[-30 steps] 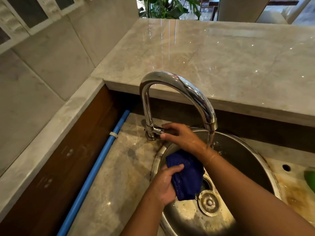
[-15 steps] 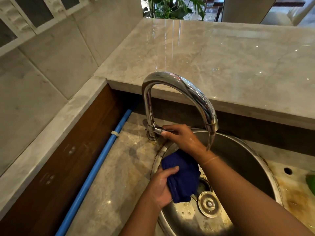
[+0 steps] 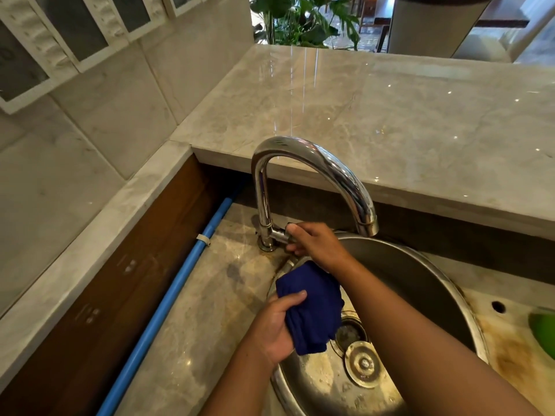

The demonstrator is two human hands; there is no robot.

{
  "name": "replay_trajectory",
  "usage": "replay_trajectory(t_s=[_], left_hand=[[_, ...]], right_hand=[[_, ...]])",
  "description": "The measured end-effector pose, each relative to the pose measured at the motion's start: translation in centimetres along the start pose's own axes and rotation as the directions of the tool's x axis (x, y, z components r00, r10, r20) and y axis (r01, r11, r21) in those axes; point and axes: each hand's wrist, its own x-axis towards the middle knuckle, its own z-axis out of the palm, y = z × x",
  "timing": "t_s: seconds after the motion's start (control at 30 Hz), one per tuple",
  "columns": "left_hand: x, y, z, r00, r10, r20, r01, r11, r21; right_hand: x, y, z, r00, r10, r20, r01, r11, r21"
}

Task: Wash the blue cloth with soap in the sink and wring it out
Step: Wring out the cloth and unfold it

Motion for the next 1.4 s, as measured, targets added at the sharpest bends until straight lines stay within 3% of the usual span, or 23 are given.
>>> replay_trajectory(t_s=[0.13,0.23,0.43,0.6,0.73,0.8,0.9,1.0,1.17,1.3,1.4], left_hand=[[-1.1,0.2,0.7,1.0,-0.012,-0.017,0.013,0.999,0.038],[-2.1,-0.1,1.3,0.999,-0.033,-0.007,0.034,0.996,0.08],[-3.8,-0.3,3.6,0.995,-0.061,0.081,0.047,0.985,0.165],[-4.6,-0.1,5.6,0.979,-0.089,0.182,0.043,0.97,0.239],[-5.3,0.0,7.5,0.975,-0.112,0.19,0.044,0.944,0.326],[-5.3,0.2,7.9,0.977,-0.115,0.182,0.042,0.932,0.36],[-5.5,0.8,8.1,0.976,-0.13,0.174,0.046,0.907,0.418],[-5.9,1.3,8.1,0.969,-0.139,0.205,0.029,0.886,0.463],[-6.3,1.9,7.7,0.949,-0.21,0.235,0.048,0.832,0.552],[-6.1,2.6,8.1,0.949,-0.24,0.205,0.046,0.747,0.663],[-5.8,3.0,8.4,0.964,-0.202,0.174,0.019,0.703,0.711]], right_hand=[[-1.5,0.7,-0.1,0.985,0.161,-0.065,-0.144,0.965,0.217],[-4.1,1.6,-1.7,0.93,0.345,-0.124,-0.255,0.853,0.456],[-11.6,4.0,-3.8,0.837,0.546,-0.035,-0.336,0.563,0.755],[-17.5,4.5,-3.1,0.879,0.462,0.113,-0.241,0.228,0.943],[-20.2,3.7,-3.4,0.934,0.345,0.093,-0.152,0.146,0.978],[-21.1,3.1,-4.1,0.95,0.308,0.051,-0.112,0.185,0.976],[-22.0,2.5,-5.2,0.95,0.312,-0.009,-0.118,0.385,0.916],[-22.6,2.1,-6.3,0.948,0.307,-0.085,-0.131,0.619,0.775],[-23.1,0.5,-6.9,0.929,0.295,-0.223,-0.17,0.876,0.451],[-23.5,-0.4,-6.7,0.923,0.207,-0.324,-0.149,0.969,0.196],[-23.8,-0.7,-6.6,0.914,0.15,-0.376,-0.095,0.982,0.161]])
